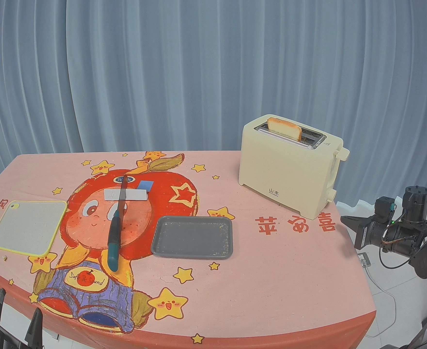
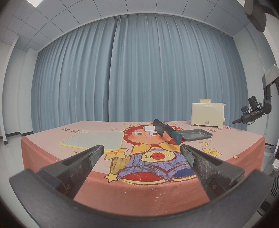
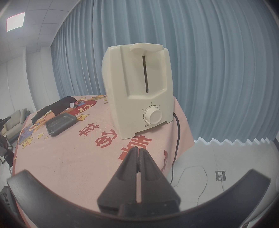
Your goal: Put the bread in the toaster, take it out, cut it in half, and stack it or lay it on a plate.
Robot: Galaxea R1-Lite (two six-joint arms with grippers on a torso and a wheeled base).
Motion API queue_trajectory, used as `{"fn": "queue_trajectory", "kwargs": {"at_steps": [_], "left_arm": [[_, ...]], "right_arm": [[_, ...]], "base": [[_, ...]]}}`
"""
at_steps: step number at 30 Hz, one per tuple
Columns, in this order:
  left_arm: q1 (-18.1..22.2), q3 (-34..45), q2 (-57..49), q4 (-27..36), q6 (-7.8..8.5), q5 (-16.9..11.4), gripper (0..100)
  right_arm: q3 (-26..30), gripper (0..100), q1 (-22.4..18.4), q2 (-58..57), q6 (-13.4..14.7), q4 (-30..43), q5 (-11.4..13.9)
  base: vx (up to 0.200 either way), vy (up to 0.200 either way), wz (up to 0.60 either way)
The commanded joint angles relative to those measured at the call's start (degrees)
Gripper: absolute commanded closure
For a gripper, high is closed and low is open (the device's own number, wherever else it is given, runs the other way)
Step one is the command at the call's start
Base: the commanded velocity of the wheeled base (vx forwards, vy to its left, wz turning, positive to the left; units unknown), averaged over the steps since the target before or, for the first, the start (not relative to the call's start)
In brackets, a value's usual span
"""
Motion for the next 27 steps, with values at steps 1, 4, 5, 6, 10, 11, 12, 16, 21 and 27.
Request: {"fn": "queue_trajectory", "kwargs": {"at_steps": [1, 4, 5, 6, 10, 11, 12, 16, 21, 27], "left_arm": [[0.05, 1.01, -0.84, -0.01, -0.03, 0.03, 0], [0.05, 1.01, -0.84, -0.01, -0.03, -0.06, 0], [0.05, 1.01, -0.84, -0.01, -0.03, 0.03, 0], [0.05, 1.01, -0.84, -0.01, -0.03, 0.03, 0], [-0.04, 1.01, -0.84, -0.01, -0.03, 0.03, 0], [-0.04, 1.01, -0.84, -0.01, 0.06, 0.03, 0], [0.05, 1.01, -0.84, -0.01, -0.03, -0.06, 0], [0.05, 1.01, -0.84, -0.01, 0.06, 0.03, 0], [0.05, 1.01, -0.84, -0.01, -0.03, 0.03, 0], [0.05, 1.01, -0.84, -0.01, -0.03, 0.03, 0]], "right_arm": [[-0.31, 100, 0.26, 0.81, 0.29, -0.35, 0.04], [-0.4, 100, 0.44, 1.34, 0.38, -0.71, 0.04], [-0.4, 100, 0.44, 1.69, 0.38, -0.79, 0.04], [-0.57, 100, 0.44, 1.95, 0.38, -0.79, 0.04], [-1.28, 100, 0.35, 3.18, 0.64, -1.76, -0.32], [-1.19, 100, 0.35, 3.8, 0.73, -2.73, -0.49], [-1.19, 100, 0.35, 4.24, 0.73, -3.78, -0.76], [-1.1, 100, 0.35, 5.73, 0.82, -6.16, -1.55], [-1.19, 100, 0.44, 7.05, 0.82, -7.56, -2.07], [-1.63, 100, 0.53, 7.14, 1.26, -7.91, -2.25]], "base": [[0.0, 0.0, 0.0], [0.0, 0.0, 0.0], [0.0, 0.0, 0.0], [0.0, 0.0, 0.0], [0.0, 0.0, 0.0], [0.0, 0.0, 0.0], [0.0, 0.0, 0.0], [0.0, 0.0, 0.0], [0.0, 0.0, 0.0], [0.0, 0.0, 0.0]]}}
